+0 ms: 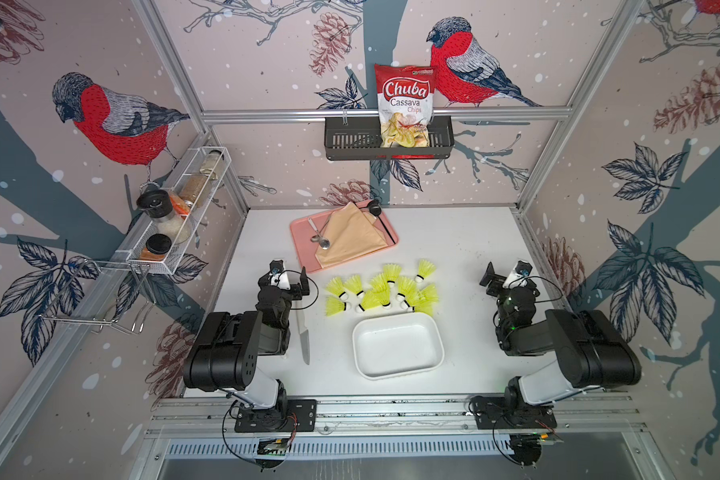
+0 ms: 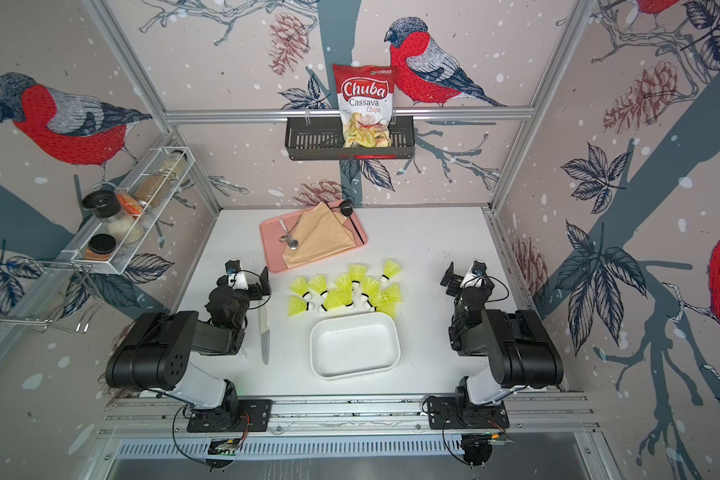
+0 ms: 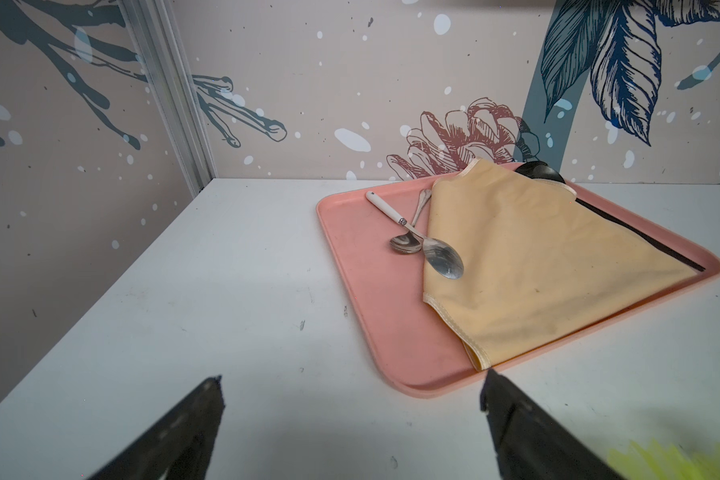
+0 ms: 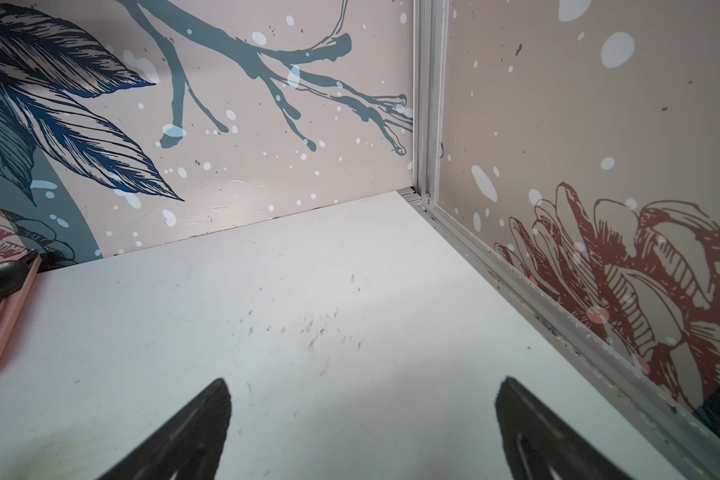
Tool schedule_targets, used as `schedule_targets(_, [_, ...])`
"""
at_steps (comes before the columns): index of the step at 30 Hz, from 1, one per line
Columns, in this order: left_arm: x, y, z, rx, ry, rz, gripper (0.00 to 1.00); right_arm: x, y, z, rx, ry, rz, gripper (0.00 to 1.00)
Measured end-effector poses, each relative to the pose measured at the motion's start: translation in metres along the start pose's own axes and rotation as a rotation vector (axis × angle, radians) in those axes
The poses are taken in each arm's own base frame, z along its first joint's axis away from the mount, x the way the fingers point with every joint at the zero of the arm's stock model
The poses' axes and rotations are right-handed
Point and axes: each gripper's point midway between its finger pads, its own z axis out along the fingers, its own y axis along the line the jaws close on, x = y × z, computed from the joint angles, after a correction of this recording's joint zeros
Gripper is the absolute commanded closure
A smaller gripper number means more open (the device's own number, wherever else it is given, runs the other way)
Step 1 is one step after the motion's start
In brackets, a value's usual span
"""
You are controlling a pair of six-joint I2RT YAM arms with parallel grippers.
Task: Put the shuttlecocks into the storage box
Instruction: Pick up the shuttlecock at the center of the board.
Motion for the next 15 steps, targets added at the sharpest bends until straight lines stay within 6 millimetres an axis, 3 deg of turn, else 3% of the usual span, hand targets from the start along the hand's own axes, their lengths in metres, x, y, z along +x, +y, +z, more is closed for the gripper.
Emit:
schedule_targets(6, [-0.002, 0.000, -0.003, -0.002, -0.007, -0.001, 0.01, -0.001, 0.001, -0.003, -0.004, -0.003, -0.003, 0.00])
schedule_targets(9, [-0.024, 0.001, -0.010, -0.021, -0.055, 0.000, 0.01, -0.023, 0.012, -0.005, -0.005, -0.044, -0.012, 0.00])
schedule_targets(12, [-0.071, -0.003, -0.017, -0.028, -0.165, -0.003, 0.01, -0.069, 0.039, -0.006, -0.034, -0.126, -0.025, 0.00])
schedule_targets(15, [-0.121, -0.010, -0.029, -0.040, -0.271, -0.042, 0.01, -0.143, 0.062, -0.012, -0.048, -0.236, 0.011, 0.00])
